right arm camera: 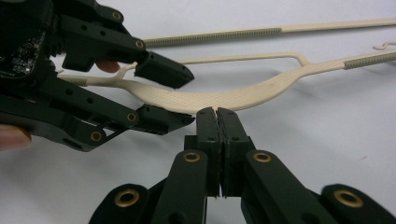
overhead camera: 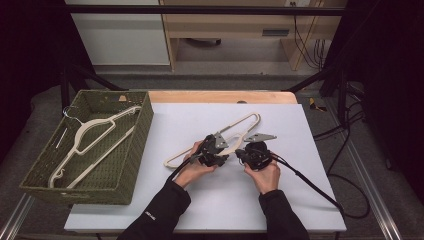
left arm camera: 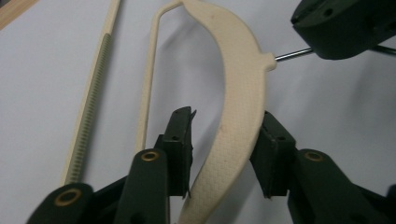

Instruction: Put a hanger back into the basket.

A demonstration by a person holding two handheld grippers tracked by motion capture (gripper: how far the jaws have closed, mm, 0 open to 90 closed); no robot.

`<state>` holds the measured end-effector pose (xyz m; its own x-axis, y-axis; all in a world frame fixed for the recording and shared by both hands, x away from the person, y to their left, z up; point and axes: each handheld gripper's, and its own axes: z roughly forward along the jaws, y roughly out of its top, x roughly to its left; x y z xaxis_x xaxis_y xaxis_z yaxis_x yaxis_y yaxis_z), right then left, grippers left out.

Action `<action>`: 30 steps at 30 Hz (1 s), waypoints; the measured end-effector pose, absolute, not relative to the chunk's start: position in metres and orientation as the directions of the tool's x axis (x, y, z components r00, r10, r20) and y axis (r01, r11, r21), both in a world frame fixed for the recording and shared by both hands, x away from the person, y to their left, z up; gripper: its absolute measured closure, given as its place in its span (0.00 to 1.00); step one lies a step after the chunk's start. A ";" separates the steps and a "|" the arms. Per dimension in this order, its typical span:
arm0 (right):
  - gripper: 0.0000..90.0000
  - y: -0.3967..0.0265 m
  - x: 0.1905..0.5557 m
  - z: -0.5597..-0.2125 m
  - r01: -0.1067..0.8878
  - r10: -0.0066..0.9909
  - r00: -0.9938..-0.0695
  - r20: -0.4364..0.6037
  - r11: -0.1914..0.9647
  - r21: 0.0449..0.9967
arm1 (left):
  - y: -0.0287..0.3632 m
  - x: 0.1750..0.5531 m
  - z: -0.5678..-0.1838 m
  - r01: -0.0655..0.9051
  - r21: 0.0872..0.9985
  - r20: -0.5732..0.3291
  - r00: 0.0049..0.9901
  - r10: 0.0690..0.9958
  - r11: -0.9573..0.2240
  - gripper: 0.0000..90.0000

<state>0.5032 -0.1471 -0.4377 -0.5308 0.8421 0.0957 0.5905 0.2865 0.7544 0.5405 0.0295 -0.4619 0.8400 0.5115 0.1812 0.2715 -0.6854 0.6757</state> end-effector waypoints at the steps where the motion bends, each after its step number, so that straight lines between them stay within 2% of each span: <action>1: 0.99 -0.148 0.503 -0.438 0.585 0.839 -0.537 0.089 0.295 0.755 | 0.029 0.540 -0.461 0.270 0.671 0.186 0.840 0.509 -0.691 0.71; 12: 0.99 -0.151 0.500 -0.431 0.544 0.826 -0.558 0.082 0.290 0.787 | 0.027 0.536 -0.456 0.209 0.661 0.246 0.847 0.471 -0.721 0.77; 16: 0.85 -0.158 0.493 -0.416 0.492 0.805 -0.585 0.101 0.253 0.833 | 0.031 0.537 -0.450 0.204 0.668 0.246 0.847 0.472 -0.715 0.78; 23: 0.51 -0.188 0.478 -0.390 0.362 0.822 -0.565 0.073 0.167 0.917 | 0.043 0.536 -0.434 0.223 0.708 0.239 0.817 0.525 -0.670 0.82; 30: 0.31 -0.222 0.466 -0.385 0.328 0.850 -0.517 0.098 0.091 0.940 | 0.056 0.540 -0.415 0.234 0.726 0.262 0.775 0.575 -0.647 0.88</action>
<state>0.4661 -0.2217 -0.3848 -0.5173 0.8501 0.0982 0.3279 0.0909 0.9403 0.5396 0.0562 -0.4151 0.7752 0.5749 0.2620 0.2342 -0.6467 0.7259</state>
